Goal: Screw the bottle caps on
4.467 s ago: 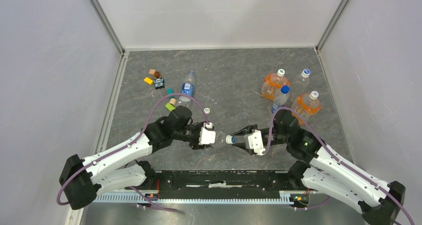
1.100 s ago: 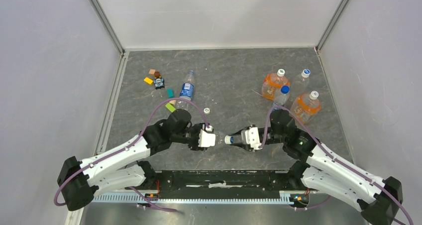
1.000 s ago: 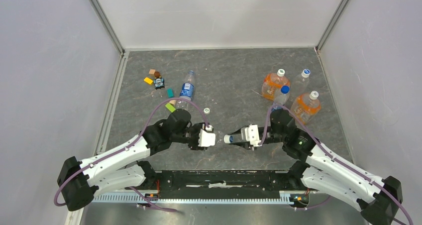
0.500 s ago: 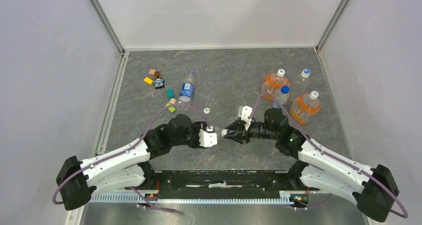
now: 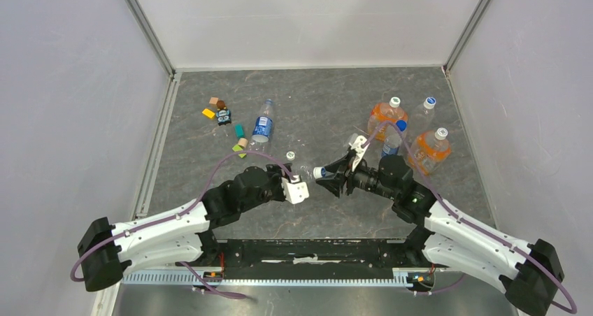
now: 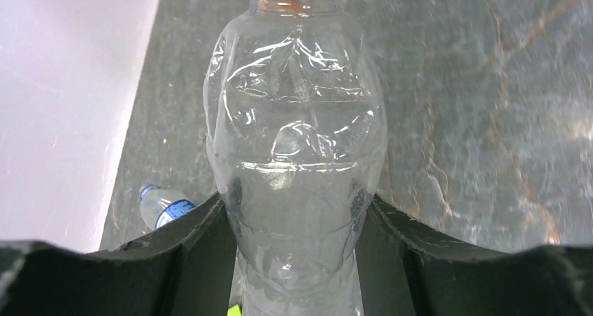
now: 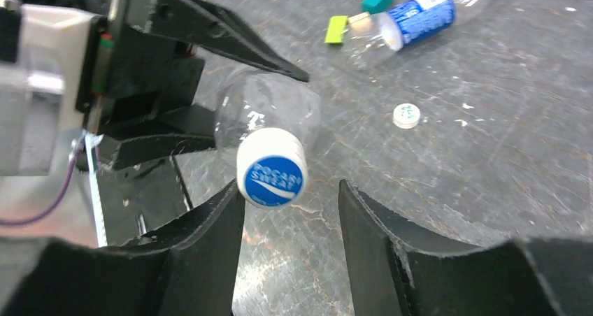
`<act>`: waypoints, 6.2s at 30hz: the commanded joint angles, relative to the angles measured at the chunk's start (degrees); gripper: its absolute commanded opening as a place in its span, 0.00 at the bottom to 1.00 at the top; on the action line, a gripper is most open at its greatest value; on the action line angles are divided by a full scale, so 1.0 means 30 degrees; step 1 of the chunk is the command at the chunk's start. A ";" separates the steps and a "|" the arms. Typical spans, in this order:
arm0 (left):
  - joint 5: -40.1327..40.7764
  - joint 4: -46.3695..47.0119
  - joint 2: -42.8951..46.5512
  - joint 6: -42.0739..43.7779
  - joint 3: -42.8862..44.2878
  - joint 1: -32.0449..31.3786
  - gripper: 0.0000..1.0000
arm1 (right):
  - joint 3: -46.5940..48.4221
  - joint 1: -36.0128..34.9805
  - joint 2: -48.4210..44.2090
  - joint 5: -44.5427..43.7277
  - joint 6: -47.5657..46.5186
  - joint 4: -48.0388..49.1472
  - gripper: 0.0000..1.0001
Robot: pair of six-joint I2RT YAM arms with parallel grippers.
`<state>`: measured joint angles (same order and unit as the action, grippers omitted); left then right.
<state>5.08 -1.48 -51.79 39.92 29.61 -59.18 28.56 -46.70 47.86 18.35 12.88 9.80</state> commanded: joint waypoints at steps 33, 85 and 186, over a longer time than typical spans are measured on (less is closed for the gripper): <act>-0.2136 0.8945 -0.1397 -0.9941 -0.0786 0.0800 0.03 | 0.4082 0.0099 0.0372 -0.4603 0.3934 0.1270 0.85; 0.3648 0.7969 0.0601 -0.8391 -0.0987 0.0800 1.00 | 0.4221 0.2003 0.0807 -1.4784 -0.0102 -0.1944 0.00; 0.1058 -1.1556 -1.5210 -1.4003 1.8258 1.0665 1.00 | 0.2231 0.3731 -0.4053 -1.0977 -0.3998 -0.5554 0.98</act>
<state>12.23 -22.02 -87.37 4.54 73.17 -30.57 36.62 -35.70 36.69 -16.29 2.07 -7.46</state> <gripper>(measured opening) 0.996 0.979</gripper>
